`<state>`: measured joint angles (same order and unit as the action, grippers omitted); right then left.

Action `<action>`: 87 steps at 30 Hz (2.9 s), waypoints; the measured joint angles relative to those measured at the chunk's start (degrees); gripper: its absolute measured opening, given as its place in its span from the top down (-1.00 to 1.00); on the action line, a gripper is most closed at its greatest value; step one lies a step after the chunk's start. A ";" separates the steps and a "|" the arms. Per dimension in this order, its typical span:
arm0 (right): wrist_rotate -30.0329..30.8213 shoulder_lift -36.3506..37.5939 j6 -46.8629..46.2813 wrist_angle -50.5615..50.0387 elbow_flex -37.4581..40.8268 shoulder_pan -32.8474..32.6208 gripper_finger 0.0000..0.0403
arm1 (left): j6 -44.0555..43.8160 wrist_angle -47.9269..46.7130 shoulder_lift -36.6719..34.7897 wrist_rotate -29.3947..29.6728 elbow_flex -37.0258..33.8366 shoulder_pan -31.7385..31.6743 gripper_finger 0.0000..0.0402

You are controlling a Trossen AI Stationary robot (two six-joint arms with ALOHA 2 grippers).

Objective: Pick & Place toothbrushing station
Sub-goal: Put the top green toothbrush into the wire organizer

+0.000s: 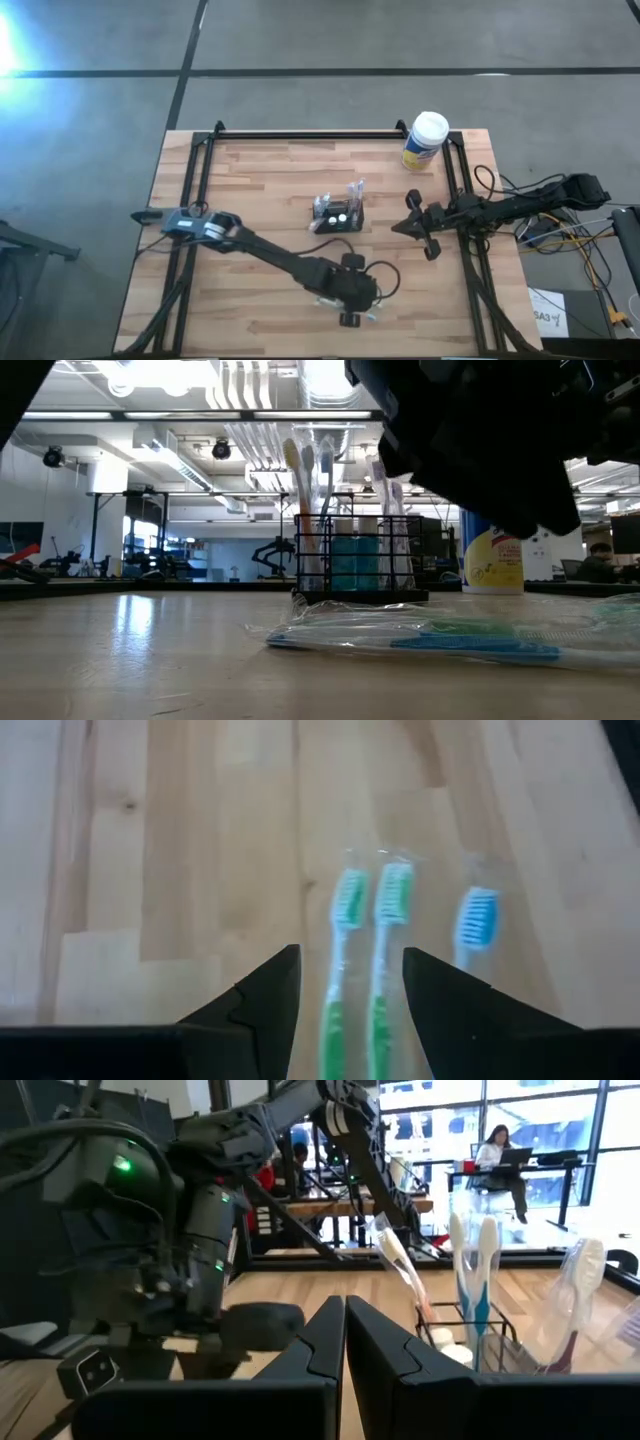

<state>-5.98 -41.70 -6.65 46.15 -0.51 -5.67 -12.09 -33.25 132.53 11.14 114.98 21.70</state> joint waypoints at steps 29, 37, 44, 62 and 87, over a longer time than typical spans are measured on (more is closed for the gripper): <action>0.07 -0.05 4.65 5.39 -0.02 0.04 0.94 | 0.63 5.81 0.30 -3.77 -10.33 -2.37 0.11; 0.06 -0.10 5.15 5.09 -0.02 0.04 0.94 | 1.17 6.88 0.19 -3.92 -11.12 -2.63 0.36; 0.07 -0.08 5.80 5.16 -0.02 0.04 0.94 | 3.35 6.14 -1.58 -3.52 -11.35 -2.61 0.92; 0.09 -0.41 5.30 5.24 -0.02 0.04 0.94 | 15.41 17.13 -39.79 3.45 -30.11 2.92 0.99; 1.64 -5.88 3.44 8.64 -8.39 -0.07 0.83 | 16.68 90.38 -57.63 3.49 -86.50 0.99 1.00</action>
<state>-4.34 -47.58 -3.21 54.79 -8.91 -5.74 4.59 57.13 74.90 14.63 28.47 22.70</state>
